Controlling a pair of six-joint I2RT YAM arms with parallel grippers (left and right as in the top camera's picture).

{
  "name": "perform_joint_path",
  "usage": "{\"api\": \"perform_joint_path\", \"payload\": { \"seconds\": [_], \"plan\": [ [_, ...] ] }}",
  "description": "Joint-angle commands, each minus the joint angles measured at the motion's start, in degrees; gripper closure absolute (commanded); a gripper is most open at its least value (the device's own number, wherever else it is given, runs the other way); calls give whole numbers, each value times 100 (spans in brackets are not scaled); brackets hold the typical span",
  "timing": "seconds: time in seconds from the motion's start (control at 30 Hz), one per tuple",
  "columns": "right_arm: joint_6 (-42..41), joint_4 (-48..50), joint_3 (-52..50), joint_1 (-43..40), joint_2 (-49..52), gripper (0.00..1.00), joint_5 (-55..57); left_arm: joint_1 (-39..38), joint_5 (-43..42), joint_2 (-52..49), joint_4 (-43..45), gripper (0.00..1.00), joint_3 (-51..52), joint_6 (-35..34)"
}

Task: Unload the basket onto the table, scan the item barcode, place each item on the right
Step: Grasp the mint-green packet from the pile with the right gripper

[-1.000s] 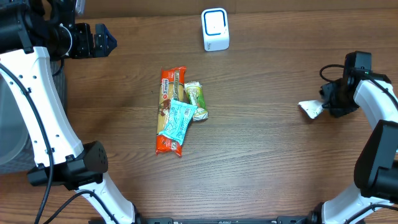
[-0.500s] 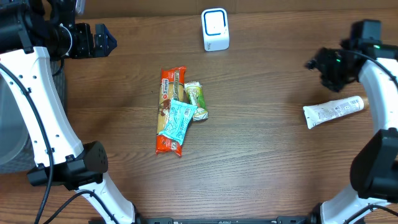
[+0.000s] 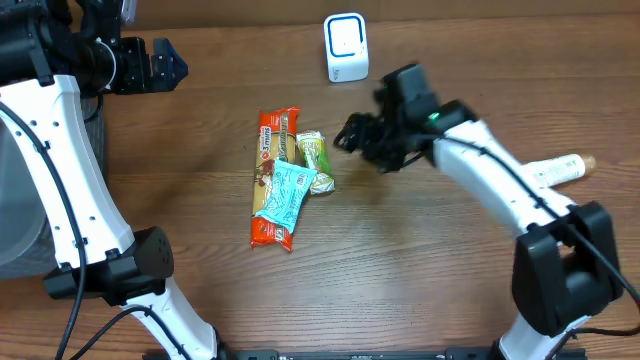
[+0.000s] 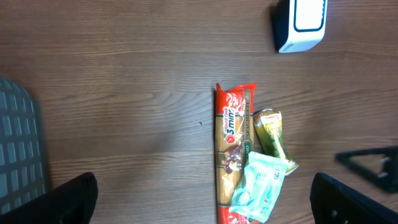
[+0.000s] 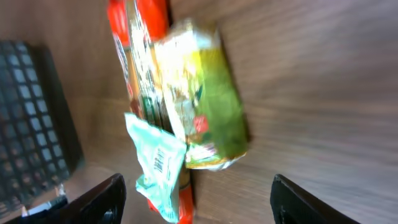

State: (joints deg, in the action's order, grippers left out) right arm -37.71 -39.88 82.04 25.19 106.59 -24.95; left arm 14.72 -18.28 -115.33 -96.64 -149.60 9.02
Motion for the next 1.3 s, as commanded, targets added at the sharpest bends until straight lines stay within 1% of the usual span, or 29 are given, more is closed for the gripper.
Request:
{"api": "perform_joint_path", "payload": {
  "seconds": [0.0,0.07,0.17,0.3,0.53,0.73,0.8,0.83,0.87,0.93,0.97,1.03,1.1,1.27],
  "plan": [
    [-778,426,-437,485,39,26,426,-17,-81,-61,0,1,-7,17],
    [-927,664,-599,710,46,27,667,-17,-79,-61,0,1,-9,17],
    [-1178,1036,-837,1047,50,32,1097,-17,-79,-61,0,0,-9,17],
    [-1333,1709,-1104,1421,81,43,1274,-17,-79,-61,0,0,-9,17],
    [-1340,2487,-1379,1834,201,46,1740,-17,-79,-61,0,1,-9,17],
    [-1528,2885,-1379,2013,608,52,1674,-17,-81,-61,0,0,-9,17],
    [-1528,2975,-1379,2017,671,56,1576,-17,-79,-61,2,0,-9,17],
    [-1526,2994,-1379,2017,673,60,1569,-17,-79,-61,0,1,-7,17],
    [-1523,3014,-1379,2017,673,69,1569,-17,-79,-61,0,0,-9,17],
    [-1521,3040,-1379,2006,671,80,1526,-17,-79,-61,0,0,-9,17],
    [-1432,3038,-1377,1956,654,89,1384,-15,-81,-61,0,0,-9,17],
    [-1228,3038,-1377,1840,592,96,1047,-17,-79,-61,0,0,-9,17],
    [-774,3038,-1375,1679,479,96,511,-15,-79,-61,0,0,-9,17],
    [780,3005,-1373,1235,-13,96,-1027,-15,-79,-61,0,1,-9,17]
  ]
}}
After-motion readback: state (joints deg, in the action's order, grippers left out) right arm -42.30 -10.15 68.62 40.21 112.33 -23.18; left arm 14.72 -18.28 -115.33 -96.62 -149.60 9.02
